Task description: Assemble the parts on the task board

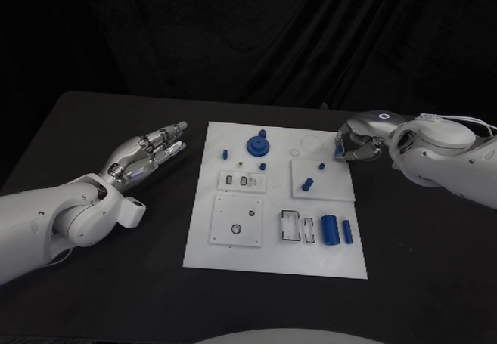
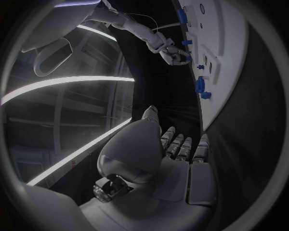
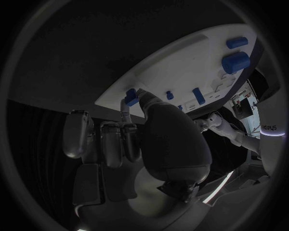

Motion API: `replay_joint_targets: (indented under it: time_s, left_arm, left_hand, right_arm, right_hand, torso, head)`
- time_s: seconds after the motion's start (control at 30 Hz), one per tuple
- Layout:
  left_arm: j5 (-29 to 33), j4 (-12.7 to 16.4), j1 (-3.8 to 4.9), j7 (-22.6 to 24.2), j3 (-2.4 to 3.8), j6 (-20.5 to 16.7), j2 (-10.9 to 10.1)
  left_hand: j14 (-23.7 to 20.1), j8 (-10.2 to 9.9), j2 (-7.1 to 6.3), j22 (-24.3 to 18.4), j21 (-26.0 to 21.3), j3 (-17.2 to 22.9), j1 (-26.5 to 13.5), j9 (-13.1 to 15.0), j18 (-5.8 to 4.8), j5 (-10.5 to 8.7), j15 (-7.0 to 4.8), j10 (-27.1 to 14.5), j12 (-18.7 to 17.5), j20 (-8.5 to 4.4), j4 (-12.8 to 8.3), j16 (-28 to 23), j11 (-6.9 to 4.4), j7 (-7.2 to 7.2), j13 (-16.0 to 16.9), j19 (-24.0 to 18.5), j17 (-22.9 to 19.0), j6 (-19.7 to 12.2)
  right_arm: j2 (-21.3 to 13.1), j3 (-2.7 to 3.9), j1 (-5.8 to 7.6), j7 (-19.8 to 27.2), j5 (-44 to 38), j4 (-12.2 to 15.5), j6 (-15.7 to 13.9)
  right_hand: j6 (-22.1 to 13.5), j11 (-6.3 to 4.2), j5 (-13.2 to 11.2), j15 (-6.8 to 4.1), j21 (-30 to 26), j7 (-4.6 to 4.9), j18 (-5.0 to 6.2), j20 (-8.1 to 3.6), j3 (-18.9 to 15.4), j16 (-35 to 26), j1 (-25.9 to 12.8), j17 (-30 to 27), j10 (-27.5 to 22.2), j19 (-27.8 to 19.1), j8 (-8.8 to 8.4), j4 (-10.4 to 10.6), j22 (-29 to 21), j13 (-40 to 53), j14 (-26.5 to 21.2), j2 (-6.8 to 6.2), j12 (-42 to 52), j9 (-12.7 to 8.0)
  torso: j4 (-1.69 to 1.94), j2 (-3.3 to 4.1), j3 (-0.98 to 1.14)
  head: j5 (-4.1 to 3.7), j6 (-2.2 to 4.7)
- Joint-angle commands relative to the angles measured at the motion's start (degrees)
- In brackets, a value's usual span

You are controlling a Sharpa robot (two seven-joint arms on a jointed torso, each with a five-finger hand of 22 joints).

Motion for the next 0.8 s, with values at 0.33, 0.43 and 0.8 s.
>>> replay_joint_targets:
  time_s: [0.33, 0.43, 0.8]
  left_arm:
    - [-0.15, 0.22, -0.04, 3.78, 0.04, 0.58, -0.28]
    - [-0.15, 0.29, -0.04, 3.76, 0.04, 0.52, -0.29]
    - [-0.15, 0.37, -0.03, 3.69, 0.04, 0.55, -0.13]
  left_hand:
    - [-0.03, 0.07, 0.15, 0.07, 0.28, 0.12, 0.53, -0.01, 1.09, 0.24, 0.70, 0.24, 0.31, 0.41, -0.30, -0.21, 0.53, 0.06, 0.11, 0.14, -0.08, -0.36]
    - [-0.03, 0.07, 0.15, 0.07, 0.28, 0.12, 0.53, -0.01, 1.09, 0.24, 0.70, 0.24, 0.31, 0.41, -0.30, -0.21, 0.53, 0.06, 0.11, 0.14, -0.08, -0.36]
    - [-0.03, 0.07, 0.15, 0.07, 0.28, 0.12, 0.53, -0.01, 1.09, 0.24, 0.70, 0.24, 0.31, 0.41, -0.30, -0.21, 0.53, 0.06, 0.11, 0.14, -0.08, -0.36]
  right_arm:
    - [-1.19, 0.12, 2.78, -1.72, -0.16, 8.27, -5.80]
    - [-0.61, 0.14, 3.56, -2.13, -0.16, 11.02, -6.66]
    - [6.23, 0.14, 2.81, -3.97, -0.16, 14.95, -4.12]
  right_hand:
    - [1.51, -0.59, 0.36, -0.60, 0.41, -0.37, -0.40, -0.19, -0.02, 0.17, 0.09, 15.10, 5.96, 0.72, 0.42, -0.50, 10.95, 15.09, 5.89, 0.82, 0.15, 1.82]
    - [1.57, -0.60, 0.35, -0.61, 0.45, -0.33, -0.41, -0.21, -0.03, 0.17, 0.07, 15.10, 5.96, 0.76, 0.43, -0.50, 10.96, 15.09, 5.89, 0.81, 0.15, 1.85]
    - [1.61, -0.64, 0.33, -0.75, -0.37, 0.00, -0.17, -0.35, -0.14, 0.17, -0.40, 15.10, 5.96, 0.14, 0.20, -0.54, 10.65, 15.09, 5.89, 0.66, 0.15, 1.97]
  torso:
    - [-0.05, 0.01, 0.03]
    - [-0.11, -0.01, 0.02]
    - [0.03, -0.05, -0.10]
  head:
    - [0.20, -0.01]
    - [0.31, -0.03]
    - [0.56, -0.09]
